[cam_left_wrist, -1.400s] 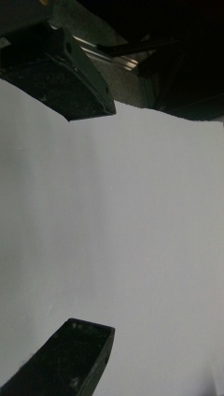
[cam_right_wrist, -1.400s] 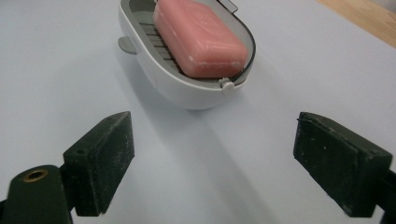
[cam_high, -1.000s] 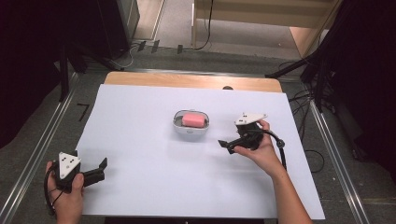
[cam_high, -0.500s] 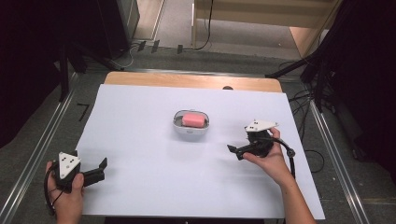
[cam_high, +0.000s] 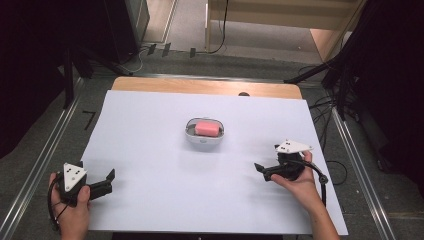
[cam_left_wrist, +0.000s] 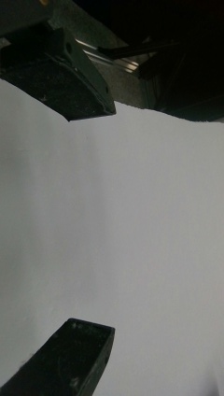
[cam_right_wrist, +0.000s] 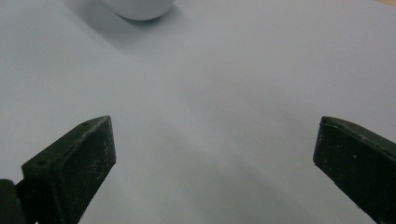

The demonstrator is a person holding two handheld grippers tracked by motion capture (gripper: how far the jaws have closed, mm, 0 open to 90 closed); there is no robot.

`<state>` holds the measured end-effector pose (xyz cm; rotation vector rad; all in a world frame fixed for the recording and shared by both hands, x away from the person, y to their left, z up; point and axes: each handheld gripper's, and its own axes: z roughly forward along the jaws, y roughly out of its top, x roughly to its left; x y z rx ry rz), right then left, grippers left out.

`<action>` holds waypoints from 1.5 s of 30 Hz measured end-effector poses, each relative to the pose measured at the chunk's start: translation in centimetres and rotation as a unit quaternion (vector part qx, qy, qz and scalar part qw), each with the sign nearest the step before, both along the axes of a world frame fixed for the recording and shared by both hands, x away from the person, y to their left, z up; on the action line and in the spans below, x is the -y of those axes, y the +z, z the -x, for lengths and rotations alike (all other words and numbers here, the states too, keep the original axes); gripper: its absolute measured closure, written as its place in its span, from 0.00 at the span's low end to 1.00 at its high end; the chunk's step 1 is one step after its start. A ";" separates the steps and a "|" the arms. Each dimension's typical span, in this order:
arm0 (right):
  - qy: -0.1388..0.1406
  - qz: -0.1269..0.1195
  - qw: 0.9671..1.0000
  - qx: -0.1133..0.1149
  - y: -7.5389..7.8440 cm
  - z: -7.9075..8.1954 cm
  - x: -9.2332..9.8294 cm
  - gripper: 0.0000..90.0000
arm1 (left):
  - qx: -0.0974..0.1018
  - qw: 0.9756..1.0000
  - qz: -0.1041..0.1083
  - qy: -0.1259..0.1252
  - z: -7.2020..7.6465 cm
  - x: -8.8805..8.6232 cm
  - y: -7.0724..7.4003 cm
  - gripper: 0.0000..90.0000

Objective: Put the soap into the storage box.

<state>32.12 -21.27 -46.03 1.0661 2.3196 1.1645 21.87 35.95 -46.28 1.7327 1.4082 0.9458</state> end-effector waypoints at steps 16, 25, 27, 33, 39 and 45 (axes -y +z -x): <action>-0.041 -0.009 0.999 -0.007 -2.2 3.2 3.6 0.00 | -0.002 1.000 -0.003 0.001 0.0 0.0 0.0 0.00; -0.067 -0.018 0.998 0.006 -2.3 5.4 5.4 0.00 | 0.000 1.000 -0.005 0.002 0.0 0.1 0.0 0.00; -0.073 -0.021 0.997 0.008 -2.3 5.9 5.9 0.00 | 0.001 1.000 -0.005 0.002 0.0 0.1 0.0 0.00; -0.097 -0.030 0.995 0.010 -2.2 6.9 7.4 0.00 | 0.001 1.000 -0.005 0.003 0.0 0.1 0.0 0.00; -0.125 -0.035 0.991 0.014 -2.2 7.8 9.1 0.00 | 0.001 1.000 -0.004 0.002 0.0 0.1 0.0 0.00; -0.167 -0.024 0.985 0.022 -2.4 8.6 10.3 0.02 | 0.004 1.000 0.001 0.002 0.1 0.0 0.0 0.00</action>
